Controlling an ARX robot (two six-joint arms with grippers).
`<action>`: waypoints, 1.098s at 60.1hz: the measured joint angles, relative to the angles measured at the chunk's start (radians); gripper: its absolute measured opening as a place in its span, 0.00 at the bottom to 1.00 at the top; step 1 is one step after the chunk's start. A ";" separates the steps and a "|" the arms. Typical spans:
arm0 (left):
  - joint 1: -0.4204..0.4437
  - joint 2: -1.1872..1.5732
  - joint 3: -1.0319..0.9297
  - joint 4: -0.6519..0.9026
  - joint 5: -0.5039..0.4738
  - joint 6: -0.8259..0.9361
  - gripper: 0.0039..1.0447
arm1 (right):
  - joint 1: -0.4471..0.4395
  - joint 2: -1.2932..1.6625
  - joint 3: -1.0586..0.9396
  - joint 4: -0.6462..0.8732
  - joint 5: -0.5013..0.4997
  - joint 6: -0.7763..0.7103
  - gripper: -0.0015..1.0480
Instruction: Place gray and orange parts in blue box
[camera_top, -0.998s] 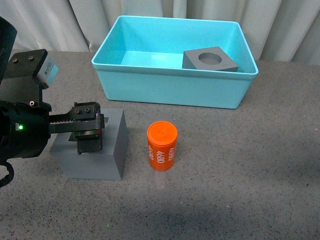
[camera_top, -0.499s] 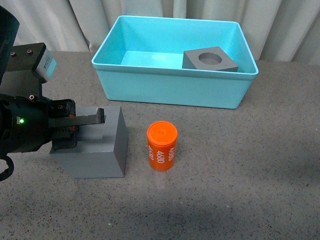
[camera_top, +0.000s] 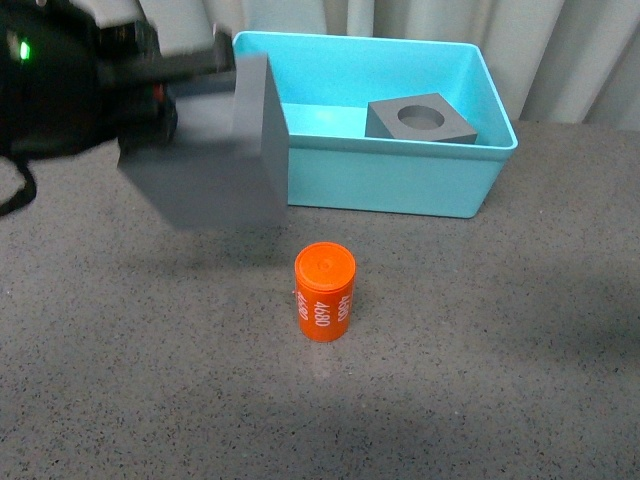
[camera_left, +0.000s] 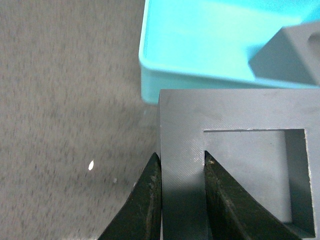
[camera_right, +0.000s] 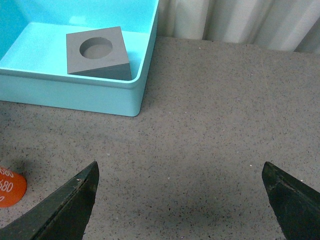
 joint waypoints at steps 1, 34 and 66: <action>0.000 0.003 0.008 0.009 0.000 0.001 0.17 | 0.000 0.000 0.000 0.000 0.000 0.000 0.91; 0.084 0.415 0.446 0.109 0.049 0.145 0.17 | 0.000 0.000 0.000 0.000 0.000 0.000 0.91; 0.094 0.593 0.526 0.061 0.046 0.144 0.17 | 0.000 0.000 0.000 0.000 0.001 0.000 0.91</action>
